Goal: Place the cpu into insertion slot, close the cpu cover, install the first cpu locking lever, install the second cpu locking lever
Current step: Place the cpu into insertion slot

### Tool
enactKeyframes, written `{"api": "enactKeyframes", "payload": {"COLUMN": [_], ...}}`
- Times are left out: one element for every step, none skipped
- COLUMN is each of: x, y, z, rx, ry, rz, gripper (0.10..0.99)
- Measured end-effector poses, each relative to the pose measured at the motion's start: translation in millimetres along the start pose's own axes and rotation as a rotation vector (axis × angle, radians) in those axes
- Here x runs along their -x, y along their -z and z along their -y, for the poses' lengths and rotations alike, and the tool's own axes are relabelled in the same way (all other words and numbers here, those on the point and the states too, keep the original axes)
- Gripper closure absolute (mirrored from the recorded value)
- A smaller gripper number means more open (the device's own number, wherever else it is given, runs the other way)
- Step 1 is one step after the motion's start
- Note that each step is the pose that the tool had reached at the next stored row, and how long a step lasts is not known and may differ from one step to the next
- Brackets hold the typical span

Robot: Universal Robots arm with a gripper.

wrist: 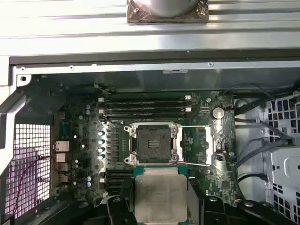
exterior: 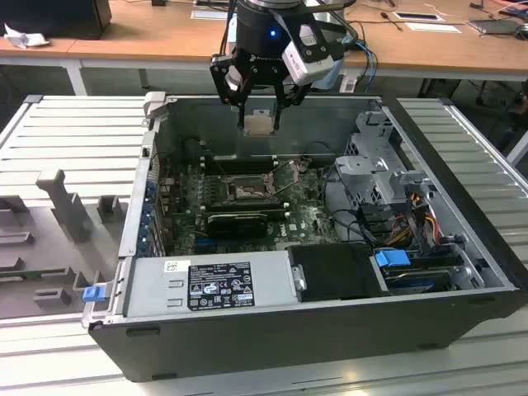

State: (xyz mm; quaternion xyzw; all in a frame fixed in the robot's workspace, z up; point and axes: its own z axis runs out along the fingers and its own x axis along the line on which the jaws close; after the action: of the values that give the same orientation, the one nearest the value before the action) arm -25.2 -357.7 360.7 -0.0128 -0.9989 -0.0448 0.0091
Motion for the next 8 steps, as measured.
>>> {"api": "enactKeyframes", "payload": {"x": [0.1, -0.2, -0.4, -0.8, -1.1, -1.3, -1.3, -1.3], "y": [0.0, 0.0, 0.0, 0.0, -0.1, -0.1, -0.6, -1.0], "z": [0.0, 0.0, 0.0, 0.0, 0.0, 0.1, 0.3, 0.4], "rx": [0.000, 0.001, 0.001, 0.001, 0.001, 0.001, 0.001, 0.001], "ry": [-0.007, -0.029, -0.038, -0.049, -0.053, -0.053, -0.054, -0.054], "rz": [0.0007, 0.0026, 0.0034, 0.0044, 0.0047, 0.0048, 0.0048, 0.0048], "gripper": [0.545, 0.545, 0.545, 0.545, 0.545, 0.545, 0.545, 0.545]}}
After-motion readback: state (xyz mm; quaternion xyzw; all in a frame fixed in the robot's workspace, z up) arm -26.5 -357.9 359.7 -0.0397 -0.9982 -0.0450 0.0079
